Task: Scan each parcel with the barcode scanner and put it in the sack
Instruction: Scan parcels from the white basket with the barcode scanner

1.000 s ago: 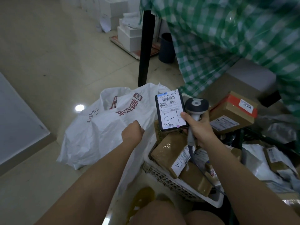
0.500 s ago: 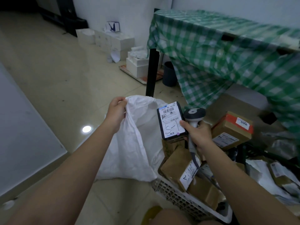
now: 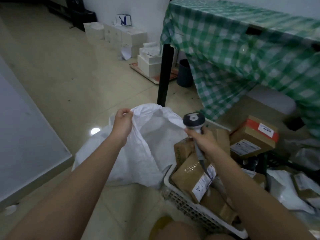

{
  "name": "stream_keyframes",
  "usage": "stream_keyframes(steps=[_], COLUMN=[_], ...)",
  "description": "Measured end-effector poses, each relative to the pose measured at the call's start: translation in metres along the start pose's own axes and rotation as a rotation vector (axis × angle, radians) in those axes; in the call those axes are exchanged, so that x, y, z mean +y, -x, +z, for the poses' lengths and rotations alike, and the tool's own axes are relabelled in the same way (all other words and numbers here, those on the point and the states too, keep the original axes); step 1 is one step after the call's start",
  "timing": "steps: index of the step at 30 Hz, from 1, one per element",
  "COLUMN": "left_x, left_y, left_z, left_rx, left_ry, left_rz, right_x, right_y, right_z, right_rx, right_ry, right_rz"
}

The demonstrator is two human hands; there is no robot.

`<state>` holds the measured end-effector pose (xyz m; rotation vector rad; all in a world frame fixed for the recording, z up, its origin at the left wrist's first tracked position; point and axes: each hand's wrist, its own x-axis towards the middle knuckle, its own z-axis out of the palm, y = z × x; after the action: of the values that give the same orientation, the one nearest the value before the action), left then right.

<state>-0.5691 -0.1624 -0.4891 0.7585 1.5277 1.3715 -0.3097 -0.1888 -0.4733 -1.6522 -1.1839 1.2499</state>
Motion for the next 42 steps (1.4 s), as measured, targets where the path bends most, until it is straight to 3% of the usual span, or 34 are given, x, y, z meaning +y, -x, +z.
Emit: stream_keyframes(steps=[6, 13, 17, 19, 22, 25, 29, 35, 39, 42], left_x=[-0.027, -0.059, -0.073, -0.081, -0.101, -0.122, -0.150, -0.153, -0.159, -0.160], left_y=[0.029, 0.067, 0.095, 0.113, 0.136, 0.145, 0.141, 0.132, 0.120, 0.120], left_z=[0.018, 0.047, 0.076, 0.096, 0.120, 0.138, 0.140, 0.141, 0.134, 0.125], left_rx=[0.036, -0.065, -0.107, -0.288, -0.606, -0.757, -0.714, -0.653, -0.659, -0.621], left_ry=[-0.304, -0.508, -0.809, -0.770, -0.851, -1.087, -1.222, -1.033, -0.950, -0.722], left_rz=[-0.011, -0.011, 0.426, 0.521, 0.465, 0.253, 0.201, -0.156, -0.175, -0.173], right_x=[0.000, 0.018, 0.046, 0.061, 0.078, 0.091, 0.101, 0.111, 0.112, 0.105], right_y=[0.046, 0.086, 0.090, 0.090, 0.089, 0.090, 0.092, 0.096, 0.100, 0.108], right_z=[-0.063, -0.117, -0.126, -0.126, -0.125, -0.128, -0.133, -0.138, -0.142, -0.149], right_rx=[0.060, 0.054, 0.054, 0.067, 0.072, 0.077, 0.083, 0.097, 0.113, 0.194], right_ry=[0.118, 0.345, 0.337, 0.280, 0.253, 0.262, 0.237, 0.172, 0.137, 0.055], right_rz=[-0.045, -0.065, -0.010, 0.025, 0.052, 0.048, 0.084, 0.116, 0.137, 0.143])
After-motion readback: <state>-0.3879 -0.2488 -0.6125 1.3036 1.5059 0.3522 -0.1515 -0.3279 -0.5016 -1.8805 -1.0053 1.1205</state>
